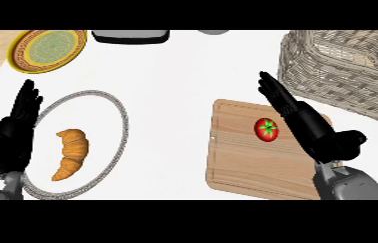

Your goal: Pick the tomato from the cutting board and place it in the basket

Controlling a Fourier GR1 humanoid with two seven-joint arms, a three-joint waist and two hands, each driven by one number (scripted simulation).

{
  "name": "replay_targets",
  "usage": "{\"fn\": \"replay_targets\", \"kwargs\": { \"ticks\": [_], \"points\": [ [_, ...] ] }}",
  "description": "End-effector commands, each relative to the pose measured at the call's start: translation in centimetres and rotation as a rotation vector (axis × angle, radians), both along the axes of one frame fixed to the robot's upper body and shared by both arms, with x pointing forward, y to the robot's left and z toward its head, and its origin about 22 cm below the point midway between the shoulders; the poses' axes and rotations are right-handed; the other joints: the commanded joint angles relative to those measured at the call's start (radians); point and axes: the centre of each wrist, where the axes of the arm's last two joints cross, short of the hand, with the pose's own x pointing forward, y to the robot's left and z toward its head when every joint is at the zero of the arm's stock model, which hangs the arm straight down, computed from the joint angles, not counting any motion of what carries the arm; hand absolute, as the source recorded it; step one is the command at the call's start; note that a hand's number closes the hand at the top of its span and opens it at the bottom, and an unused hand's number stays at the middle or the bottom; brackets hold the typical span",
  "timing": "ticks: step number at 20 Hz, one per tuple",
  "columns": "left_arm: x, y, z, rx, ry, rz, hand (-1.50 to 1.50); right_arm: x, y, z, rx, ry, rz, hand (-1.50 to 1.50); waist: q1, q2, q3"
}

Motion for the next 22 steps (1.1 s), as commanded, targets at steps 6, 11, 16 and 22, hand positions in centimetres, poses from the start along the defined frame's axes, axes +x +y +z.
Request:
{"fn": "replay_targets", "kwargs": {
  "ticks": [6,11,16,22],
  "points": [
    [1.8,-0.9,0.3,-0.094,0.085,-0.153,0.00,7.0,-6.9,6.5,0.403,-0.349,0.021,1.50,0.014,0.048,0.020],
    [2.5,-1.3,-1.0,-0.160,0.162,-0.195,0.00,4.3,0.3,4.0,-0.127,-0.605,0.363,-1.50,0.005,0.037,0.016],
    [3.6,-1.3,0.2,-0.175,0.185,-0.206,0.00,2.7,6.5,2.8,-0.109,-0.619,0.182,-1.50,-0.009,0.019,0.015],
    [3.2,-1.1,-1.6,-0.159,0.182,-0.181,0.00,2.7,5.5,9.4,-0.389,-0.409,0.145,-1.50,-0.025,0.011,0.012]
  ]
}}
